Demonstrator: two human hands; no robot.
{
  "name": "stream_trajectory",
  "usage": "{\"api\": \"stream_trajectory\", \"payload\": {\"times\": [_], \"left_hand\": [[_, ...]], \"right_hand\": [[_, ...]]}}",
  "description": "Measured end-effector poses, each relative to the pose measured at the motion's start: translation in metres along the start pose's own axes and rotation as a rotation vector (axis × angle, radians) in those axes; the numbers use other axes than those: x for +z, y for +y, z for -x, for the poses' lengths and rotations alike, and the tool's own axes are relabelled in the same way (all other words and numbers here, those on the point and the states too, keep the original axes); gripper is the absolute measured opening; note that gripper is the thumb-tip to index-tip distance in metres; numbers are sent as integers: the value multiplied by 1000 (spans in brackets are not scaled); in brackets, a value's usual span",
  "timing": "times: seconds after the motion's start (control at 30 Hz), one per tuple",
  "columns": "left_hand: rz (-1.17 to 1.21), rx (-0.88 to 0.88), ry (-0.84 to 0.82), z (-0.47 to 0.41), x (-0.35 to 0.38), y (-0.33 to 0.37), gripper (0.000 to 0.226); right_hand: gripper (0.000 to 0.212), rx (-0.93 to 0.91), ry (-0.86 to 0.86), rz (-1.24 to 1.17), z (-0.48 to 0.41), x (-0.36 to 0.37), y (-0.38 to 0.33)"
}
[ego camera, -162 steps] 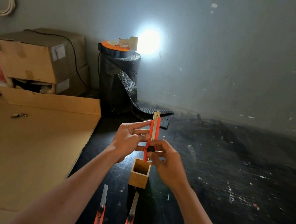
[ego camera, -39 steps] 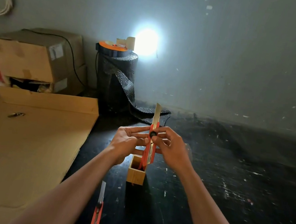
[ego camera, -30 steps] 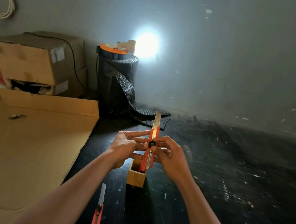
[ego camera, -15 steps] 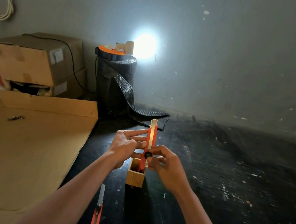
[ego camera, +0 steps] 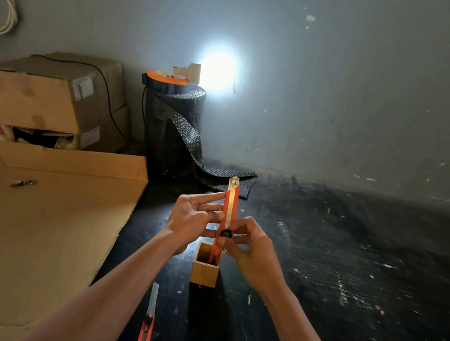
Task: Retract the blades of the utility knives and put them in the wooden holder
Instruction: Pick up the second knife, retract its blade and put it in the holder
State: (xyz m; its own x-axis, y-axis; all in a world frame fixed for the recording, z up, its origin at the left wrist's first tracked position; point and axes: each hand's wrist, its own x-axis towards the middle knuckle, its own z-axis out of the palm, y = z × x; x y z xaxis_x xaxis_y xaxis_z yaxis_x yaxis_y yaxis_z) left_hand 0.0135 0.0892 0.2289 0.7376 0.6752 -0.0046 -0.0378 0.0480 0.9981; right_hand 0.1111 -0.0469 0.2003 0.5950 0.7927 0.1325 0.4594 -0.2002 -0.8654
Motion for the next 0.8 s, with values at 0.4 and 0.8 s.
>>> {"api": "stream_trajectory", "payload": {"times": [0.4,0.8], "left_hand": [[-11,21,-23,-10,5,3,45],[-26,36,-33,-16,5,0,45]], "right_hand": [[30,-22,3,26,-3,-5,-2],[32,-48,-3,56,-6,-8,5]]}}
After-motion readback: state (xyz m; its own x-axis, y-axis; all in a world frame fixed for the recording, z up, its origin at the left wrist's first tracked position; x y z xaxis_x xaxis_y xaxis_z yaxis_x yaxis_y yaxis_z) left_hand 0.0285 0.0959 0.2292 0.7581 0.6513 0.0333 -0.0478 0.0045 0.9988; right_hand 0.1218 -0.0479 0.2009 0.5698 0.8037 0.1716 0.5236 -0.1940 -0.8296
